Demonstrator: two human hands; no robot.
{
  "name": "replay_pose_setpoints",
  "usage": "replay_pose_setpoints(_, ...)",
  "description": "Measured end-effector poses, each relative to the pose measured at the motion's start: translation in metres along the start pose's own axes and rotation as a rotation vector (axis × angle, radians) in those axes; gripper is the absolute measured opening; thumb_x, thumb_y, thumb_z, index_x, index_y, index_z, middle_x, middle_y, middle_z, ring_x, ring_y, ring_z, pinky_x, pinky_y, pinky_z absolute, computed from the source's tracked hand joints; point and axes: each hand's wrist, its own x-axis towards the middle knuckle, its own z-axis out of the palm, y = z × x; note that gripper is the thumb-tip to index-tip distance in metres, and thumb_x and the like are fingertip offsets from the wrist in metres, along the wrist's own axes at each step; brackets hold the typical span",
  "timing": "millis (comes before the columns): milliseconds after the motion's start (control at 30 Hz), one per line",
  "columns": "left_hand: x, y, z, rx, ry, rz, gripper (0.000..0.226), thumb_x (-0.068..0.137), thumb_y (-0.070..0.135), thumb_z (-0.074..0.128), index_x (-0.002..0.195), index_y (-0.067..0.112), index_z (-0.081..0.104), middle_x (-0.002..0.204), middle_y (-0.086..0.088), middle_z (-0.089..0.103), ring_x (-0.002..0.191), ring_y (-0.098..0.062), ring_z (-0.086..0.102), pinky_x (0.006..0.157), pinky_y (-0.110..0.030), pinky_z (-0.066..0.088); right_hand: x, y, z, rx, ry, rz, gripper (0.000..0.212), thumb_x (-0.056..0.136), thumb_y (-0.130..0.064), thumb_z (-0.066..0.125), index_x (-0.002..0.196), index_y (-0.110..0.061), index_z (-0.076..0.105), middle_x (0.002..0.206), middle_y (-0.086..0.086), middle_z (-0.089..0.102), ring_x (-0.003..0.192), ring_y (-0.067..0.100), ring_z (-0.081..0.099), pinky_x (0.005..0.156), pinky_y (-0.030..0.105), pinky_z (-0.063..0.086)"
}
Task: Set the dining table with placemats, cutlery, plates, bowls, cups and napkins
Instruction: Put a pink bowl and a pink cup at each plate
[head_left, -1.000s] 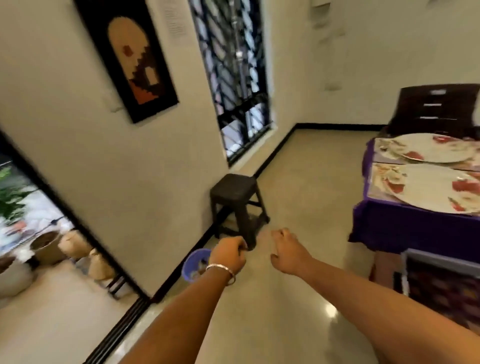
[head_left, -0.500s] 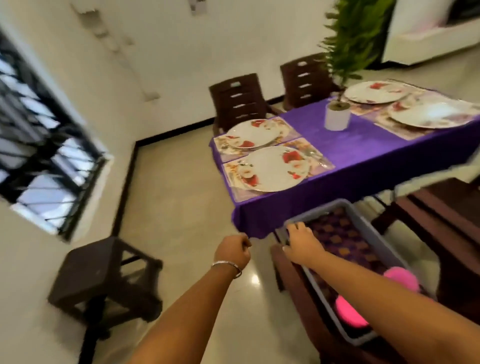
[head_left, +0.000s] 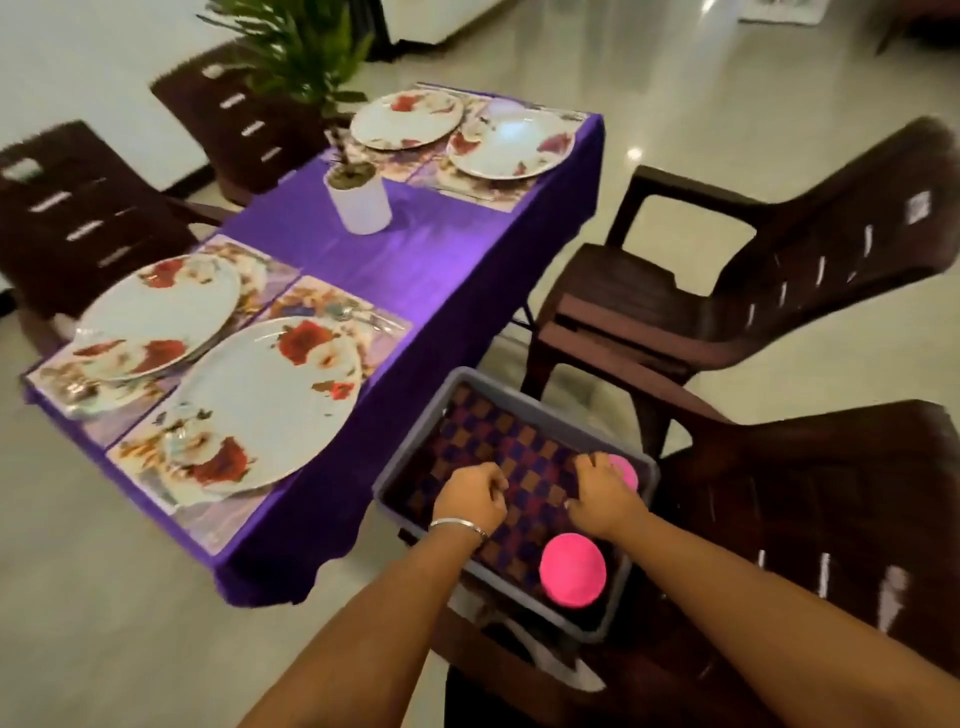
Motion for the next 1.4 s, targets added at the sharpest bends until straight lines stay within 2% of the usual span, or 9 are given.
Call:
replay_pose_setpoints(167, 0.068, -0.016, 0.028, 0.0, -0.18, -0.025, 0.018, 0.083, 0.009, 0.053, 0.092, 0.014, 0.067, 0.089, -0.007, 0.069, 0.08, -0.024, 0.062, 0.071, -0.027, 0.049, 0.038, 0.026, 0.032, 0.134, -0.113, 0.195, 0.053, 0.086, -0.026, 0.062, 0.128, -0.001, 0.042, 0.13, 0.022, 0.047, 0.116, 0.038, 0.05, 0.089, 0.042, 0.047)
replay_pose_setpoints(333, 0.099, -0.043, 0.101, -0.065, -0.43, -0.174, 0.018, 0.081, 0.009, 0.06, 0.097, 0.014, 0.066, 0.101, -0.011, 0.069, 0.093, -0.029, 0.064, 0.081, -0.033, 0.052, 0.047, 0.05, 0.093, 0.217, -0.313, 0.418, 0.05, 0.081, -0.024, 0.064, 0.122, -0.002, 0.044, 0.127, 0.02, 0.049, 0.118, 0.036, 0.052, 0.094, 0.038, 0.046)
replay_pose_setpoints(633, 0.101, -0.083, 0.211, -0.241, -0.783, -0.548, 0.082, 0.071, 0.01, 0.081, 0.141, 0.008, 0.039, 0.136, -0.01, 0.053, 0.12, -0.029, 0.054, 0.098, -0.033, 0.045, 0.07, 0.084, 0.169, 0.439, -0.352, 0.672, 0.063, 0.081, -0.009, 0.061, 0.141, -0.006, 0.038, 0.136, 0.02, 0.047, 0.125, 0.035, 0.047, 0.101, 0.039, 0.043)
replay_pose_setpoints(933, 0.109, -0.077, 0.22, -0.355, -0.8, -0.619, 0.06, 0.079, -0.009, 0.05, 0.135, 0.011, 0.046, 0.125, -0.017, 0.056, 0.103, -0.031, 0.055, 0.085, -0.043, 0.052, 0.081, 0.088, 0.183, 0.617, -0.301, 0.669, 0.046, 0.085, -0.004, 0.054, 0.129, -0.017, 0.057, 0.122, 0.013, 0.063, 0.113, 0.033, 0.058, 0.095, 0.037, 0.048)
replay_pose_setpoints(1067, 0.096, -0.063, 0.183, -0.444, -0.701, -0.575, 0.048, 0.079, -0.008, 0.051, 0.123, 0.011, 0.054, 0.107, -0.012, 0.056, 0.094, -0.025, 0.05, 0.074, -0.031, 0.048, 0.06, 0.07, 0.155, 0.643, -0.214, 0.605, 0.041, 0.085, -0.005, 0.053, 0.124, -0.016, 0.059, 0.118, 0.014, 0.065, 0.112, 0.034, 0.058, 0.094, 0.038, 0.048)
replay_pose_setpoints(1167, 0.08, -0.046, 0.149, -0.611, -0.623, -0.561, 0.026, 0.081, 0.015, 0.069, 0.103, 0.012, 0.057, 0.096, -0.01, 0.06, 0.082, -0.02, 0.055, 0.067, -0.026, 0.044, 0.04, 0.049, 0.133, 0.668, -0.144, 0.553, 0.04, 0.084, -0.006, 0.053, 0.121, -0.018, 0.061, 0.116, 0.014, 0.067, 0.109, 0.034, 0.06, 0.092, 0.04, 0.049)
replay_pose_setpoints(1267, 0.054, -0.032, 0.107, -0.924, -0.632, -0.557, 0.058, 0.076, 0.063, 0.062, 0.096, 0.009, 0.065, 0.093, -0.013, 0.066, 0.083, -0.022, 0.064, 0.08, -0.032, 0.051, 0.016, 0.022, 0.1, 0.661, -0.062, 0.456, 0.041, 0.08, -0.01, 0.054, 0.119, -0.017, 0.062, 0.112, 0.014, 0.067, 0.104, 0.032, 0.062, 0.088, 0.039, 0.051)
replay_pose_setpoints(1333, 0.026, -0.033, 0.078, -1.093, -0.569, -0.615, 0.074, 0.074, 0.079, 0.05, 0.099, 0.012, 0.071, 0.101, -0.014, 0.071, 0.098, -0.032, 0.065, 0.096, -0.047, 0.048, -0.005, -0.001, 0.073, 0.595, -0.012, 0.334, 0.047, 0.076, -0.019, 0.052, 0.121, -0.013, 0.062, 0.112, 0.016, 0.066, 0.105, 0.033, 0.06, 0.088, 0.04, 0.05)
replay_pose_setpoints(1400, -0.009, -0.033, 0.049, -1.242, -0.494, -0.661, 0.086, 0.06, 0.086, 0.056, 0.109, 0.017, 0.07, 0.107, -0.016, 0.071, 0.103, -0.038, 0.064, 0.094, -0.054, 0.048, -0.026, -0.027, 0.049, 0.524, 0.013, 0.214, 0.058, 0.07, -0.028, 0.046, 0.123, -0.013, 0.061, 0.112, 0.017, 0.064, 0.109, 0.034, 0.057, 0.09, 0.041, 0.049)
